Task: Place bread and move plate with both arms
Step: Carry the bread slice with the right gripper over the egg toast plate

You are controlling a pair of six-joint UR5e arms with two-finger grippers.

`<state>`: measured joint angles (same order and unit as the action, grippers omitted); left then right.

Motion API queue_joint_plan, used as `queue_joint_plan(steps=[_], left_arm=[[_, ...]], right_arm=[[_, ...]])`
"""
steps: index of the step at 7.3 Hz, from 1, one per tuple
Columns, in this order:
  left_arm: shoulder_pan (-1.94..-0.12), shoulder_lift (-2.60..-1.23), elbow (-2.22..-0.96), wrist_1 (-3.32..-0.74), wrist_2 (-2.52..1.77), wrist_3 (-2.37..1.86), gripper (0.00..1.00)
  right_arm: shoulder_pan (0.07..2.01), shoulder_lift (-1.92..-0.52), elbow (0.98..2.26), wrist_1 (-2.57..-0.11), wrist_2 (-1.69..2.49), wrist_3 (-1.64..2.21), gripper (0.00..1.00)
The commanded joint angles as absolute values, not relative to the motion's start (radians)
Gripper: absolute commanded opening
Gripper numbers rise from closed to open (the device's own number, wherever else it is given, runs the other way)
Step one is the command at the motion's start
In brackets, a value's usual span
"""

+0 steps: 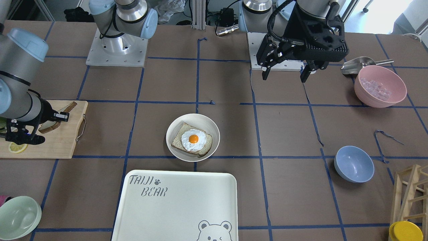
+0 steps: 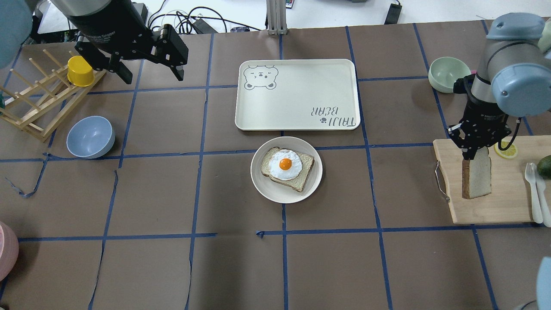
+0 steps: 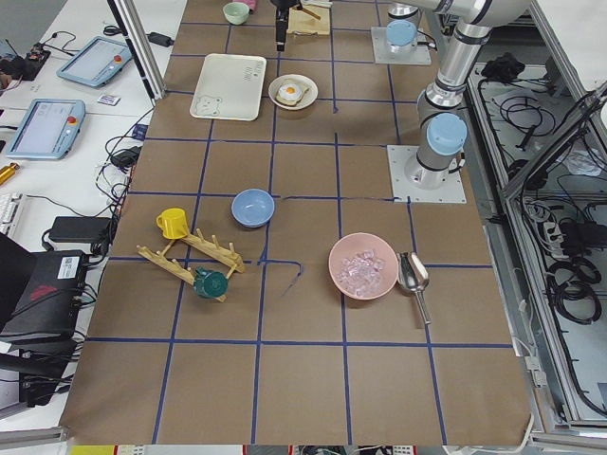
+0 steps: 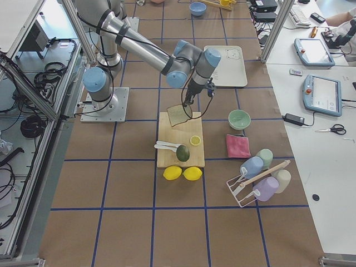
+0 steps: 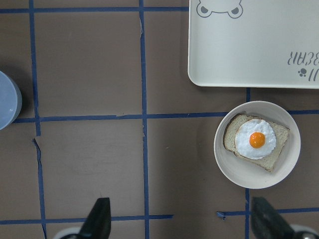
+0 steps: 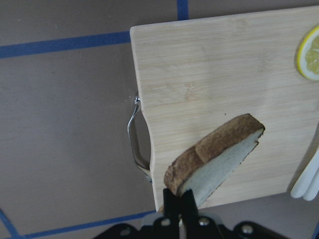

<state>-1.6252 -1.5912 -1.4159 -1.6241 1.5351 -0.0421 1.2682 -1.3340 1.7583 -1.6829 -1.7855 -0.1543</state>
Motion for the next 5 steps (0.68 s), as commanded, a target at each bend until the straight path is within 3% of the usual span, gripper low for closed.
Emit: queue_joint_plan(steps=[1,5], left_arm=[[-1.624,-1.591,-1.416,-1.624,1.536,-0.043,1.00],[-1.624,-1.591,-1.416,-1.624,1.536,-0.043,1.00]], right_arm=[[1.384,-1.362,1.631,-1.518,-1.740,-0.021,0.00],[1.745,-1.312,1.543,-1.547,-1.512,0.500,0.00]])
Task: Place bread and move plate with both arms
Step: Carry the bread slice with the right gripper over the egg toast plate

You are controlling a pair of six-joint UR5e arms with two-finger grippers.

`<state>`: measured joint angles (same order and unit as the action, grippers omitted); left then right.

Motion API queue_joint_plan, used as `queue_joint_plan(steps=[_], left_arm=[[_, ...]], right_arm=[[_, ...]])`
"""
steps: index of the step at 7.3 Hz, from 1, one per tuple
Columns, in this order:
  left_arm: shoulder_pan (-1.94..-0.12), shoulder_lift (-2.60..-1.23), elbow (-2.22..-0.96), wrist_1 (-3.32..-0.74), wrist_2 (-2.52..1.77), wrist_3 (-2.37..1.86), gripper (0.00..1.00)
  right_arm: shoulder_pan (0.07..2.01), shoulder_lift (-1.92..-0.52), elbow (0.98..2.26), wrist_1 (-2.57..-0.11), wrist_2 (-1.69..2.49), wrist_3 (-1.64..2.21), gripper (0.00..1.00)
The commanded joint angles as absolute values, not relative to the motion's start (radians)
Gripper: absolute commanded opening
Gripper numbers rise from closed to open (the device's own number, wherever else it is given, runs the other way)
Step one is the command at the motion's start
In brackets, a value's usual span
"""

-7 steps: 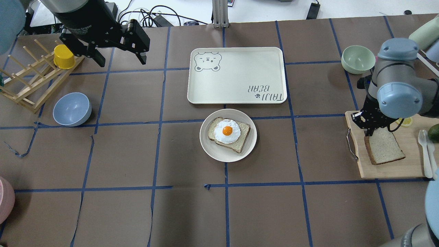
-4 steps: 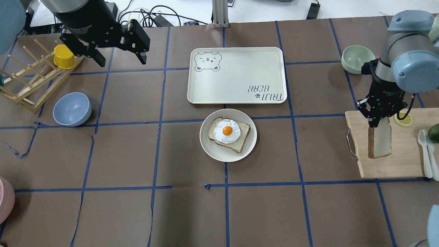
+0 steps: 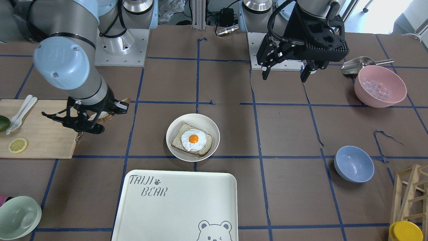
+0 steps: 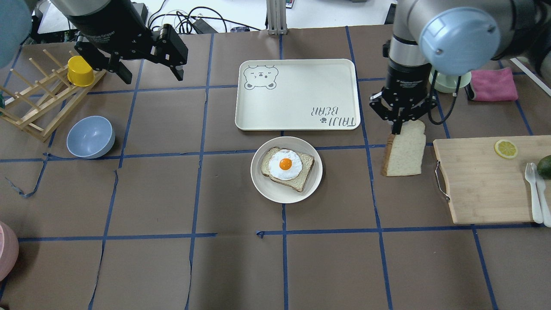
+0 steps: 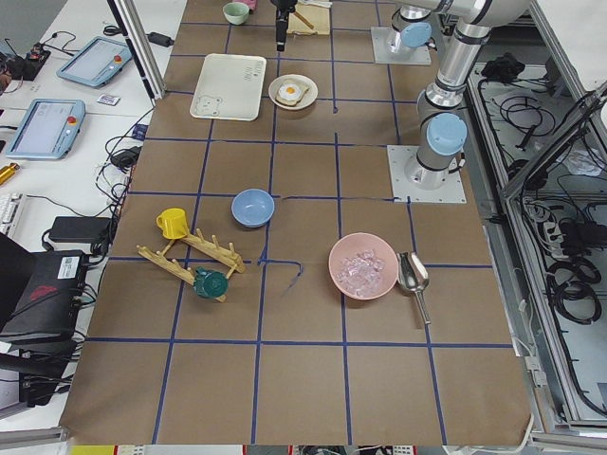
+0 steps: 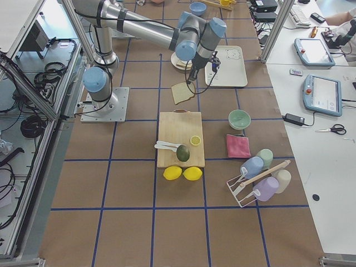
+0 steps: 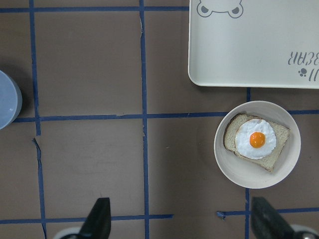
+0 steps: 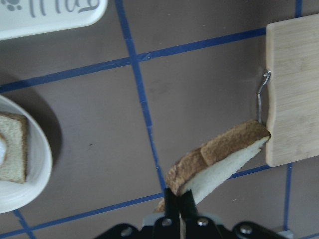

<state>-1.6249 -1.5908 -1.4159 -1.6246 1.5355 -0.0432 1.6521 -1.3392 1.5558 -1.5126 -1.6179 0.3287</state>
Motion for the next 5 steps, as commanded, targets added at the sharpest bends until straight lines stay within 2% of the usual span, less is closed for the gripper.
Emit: queue_joint_plan(steps=[1,3,5], left_arm=[[-1.626,-1.591,-1.416,-1.623,1.536,-0.044,1.00],[-1.624,-1.591,-1.416,-1.625,1.536,-0.044,1.00],[-1.624,-1.591,-1.416,-1.624,1.536,-0.043,1.00]], right_arm=[[1.796,-1.283,1.542,-1.598,-1.450,0.602,0.00],[1.893,-1.211,1.537,-1.762,-1.424,0.783,0.00],[1.905,-1.161,1.506,-1.770,-1.401,0.813,0.00]])
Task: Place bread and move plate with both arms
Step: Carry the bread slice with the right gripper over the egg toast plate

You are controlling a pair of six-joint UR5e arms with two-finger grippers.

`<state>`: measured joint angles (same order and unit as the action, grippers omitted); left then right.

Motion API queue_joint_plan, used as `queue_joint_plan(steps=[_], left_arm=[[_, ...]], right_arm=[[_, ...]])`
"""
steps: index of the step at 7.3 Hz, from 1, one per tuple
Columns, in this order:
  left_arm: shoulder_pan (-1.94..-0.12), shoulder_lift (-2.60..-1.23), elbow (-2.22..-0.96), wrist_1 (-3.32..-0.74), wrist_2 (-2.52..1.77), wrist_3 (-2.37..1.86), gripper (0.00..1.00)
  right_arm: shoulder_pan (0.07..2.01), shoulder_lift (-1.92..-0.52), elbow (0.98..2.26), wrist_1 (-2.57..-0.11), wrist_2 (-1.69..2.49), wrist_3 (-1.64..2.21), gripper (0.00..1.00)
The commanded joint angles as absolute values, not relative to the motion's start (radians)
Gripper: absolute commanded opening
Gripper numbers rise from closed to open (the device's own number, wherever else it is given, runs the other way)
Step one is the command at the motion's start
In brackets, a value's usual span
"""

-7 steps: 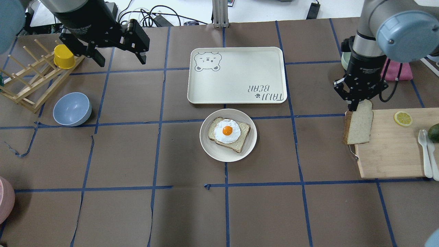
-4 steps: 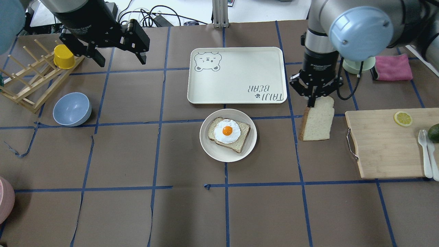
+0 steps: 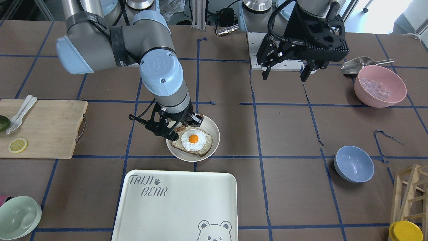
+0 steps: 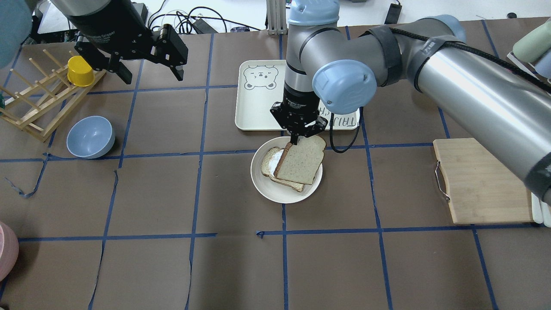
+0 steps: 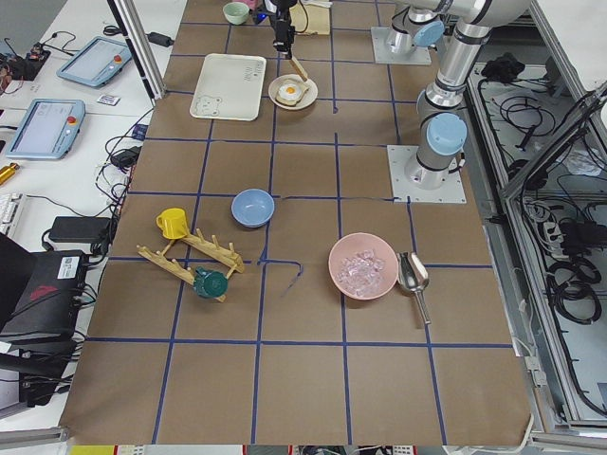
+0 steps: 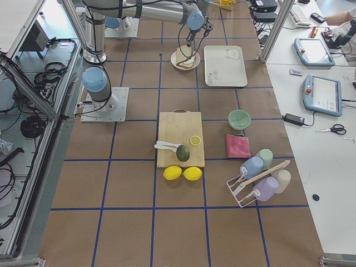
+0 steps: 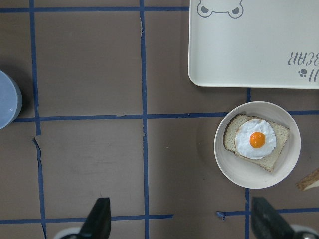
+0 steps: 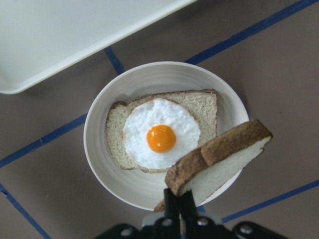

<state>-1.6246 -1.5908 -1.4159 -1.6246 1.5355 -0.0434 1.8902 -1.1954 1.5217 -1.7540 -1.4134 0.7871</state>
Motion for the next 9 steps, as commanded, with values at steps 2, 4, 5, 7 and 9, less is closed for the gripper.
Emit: queue_joint_plan(steps=[2,4,5,7,9], left_arm=[[-1.624,-1.591,-1.416,-1.626,1.536,-0.043,1.00],[-1.624,-1.591,-1.416,-1.624,1.536,-0.044,1.00],[-1.624,-1.591,-1.416,-1.624,1.536,-0.044,1.00],[-1.624,-1.594,-1.430,-1.620,1.531,-0.037,1.00],[-1.628,-1.602,-1.471,-1.518,1.528,-0.041,1.00]], right_arm=[[1.908,-1.146,1.506,-1.776,-1.401,0.811,0.00],[1.908,-1.121,1.506,-1.775,-1.388,0.801,0.00],[1.908,-1.114,1.505,-1.776,-1.388,0.775,0.00],[1.908,-1.098,1.500,-1.810,-1.388,0.764,0.00],[1.908,-1.068,1.482,-1.891,-1.384,0.772,0.04]])
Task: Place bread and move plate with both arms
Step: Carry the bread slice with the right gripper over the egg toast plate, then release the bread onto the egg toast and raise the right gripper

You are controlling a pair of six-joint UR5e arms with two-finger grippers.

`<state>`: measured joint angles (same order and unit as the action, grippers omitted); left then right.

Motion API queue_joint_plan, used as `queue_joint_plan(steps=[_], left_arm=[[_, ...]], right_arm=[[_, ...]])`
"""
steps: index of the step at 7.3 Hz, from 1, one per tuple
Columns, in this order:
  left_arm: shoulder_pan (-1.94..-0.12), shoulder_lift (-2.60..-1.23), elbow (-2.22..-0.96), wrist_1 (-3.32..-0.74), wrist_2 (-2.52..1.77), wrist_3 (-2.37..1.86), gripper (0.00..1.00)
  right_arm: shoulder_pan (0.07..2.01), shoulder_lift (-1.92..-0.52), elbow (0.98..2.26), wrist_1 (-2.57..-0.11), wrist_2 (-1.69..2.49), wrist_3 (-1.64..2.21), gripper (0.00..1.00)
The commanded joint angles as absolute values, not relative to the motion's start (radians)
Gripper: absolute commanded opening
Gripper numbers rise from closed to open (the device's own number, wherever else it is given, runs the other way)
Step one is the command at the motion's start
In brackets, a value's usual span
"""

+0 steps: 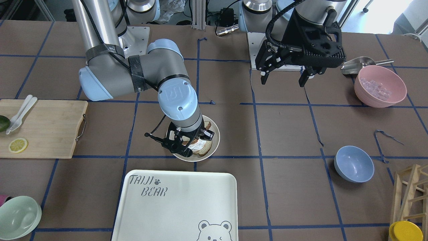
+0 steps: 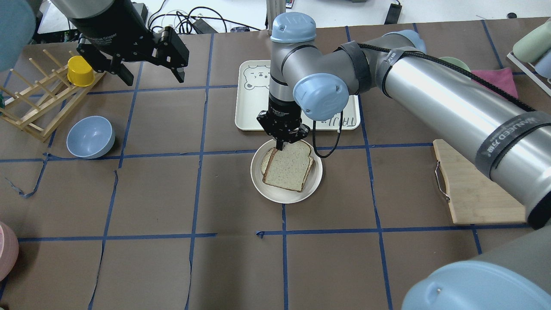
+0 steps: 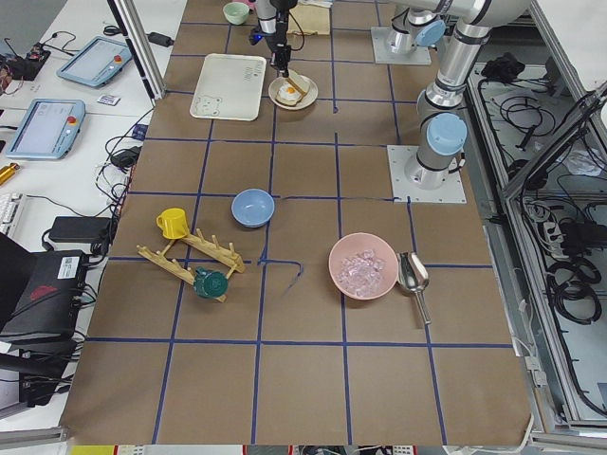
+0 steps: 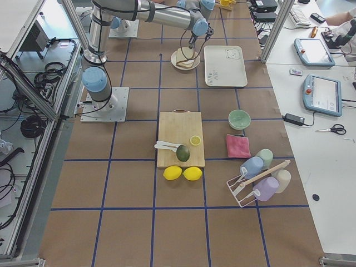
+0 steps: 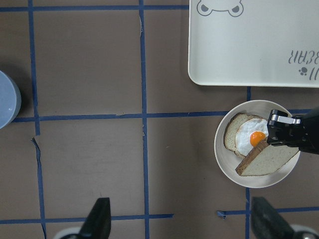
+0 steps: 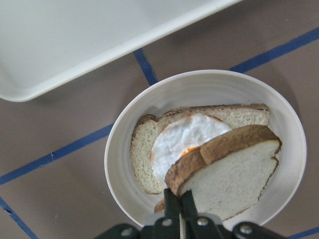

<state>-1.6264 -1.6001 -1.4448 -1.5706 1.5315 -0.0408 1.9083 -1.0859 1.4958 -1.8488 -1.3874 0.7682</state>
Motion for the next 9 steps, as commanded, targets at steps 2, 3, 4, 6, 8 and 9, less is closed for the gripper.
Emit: queue_joint_plan(steps=[2,3,4,6,8,9], left_arm=[[-1.629,-1.598,-1.482,-1.514,1.528,-0.043,1.00],[-1.629,-1.598,-1.482,-1.514,1.528,-0.043,1.00],[-1.629,-1.597,-1.482,-1.516,1.529,-0.043,1.00],[-1.626,-1.591,-1.482,-1.519,1.529,-0.034,1.00],[-1.629,-1.621,-1.508,-1.517,1.523,-0.034,1.00],[-1.629,-1.632,-1.540,-1.514,1.523,-0.044,1.00]], right_arm=[[1.908,-1.054,1.477,-1.893,-1.384,0.772,0.48],[1.908,-1.055,1.483,-1.893,-1.382,0.767,0.78],[1.908,-1.058,1.496,-1.894,-1.384,0.761,0.93],[1.908,-1.066,1.505,-1.893,-1.396,0.753,1.00],[1.885,-1.144,1.515,-1.882,-1.417,0.602,1.00],[1.873,-1.191,1.517,-1.884,-1.480,0.521,1.00]])
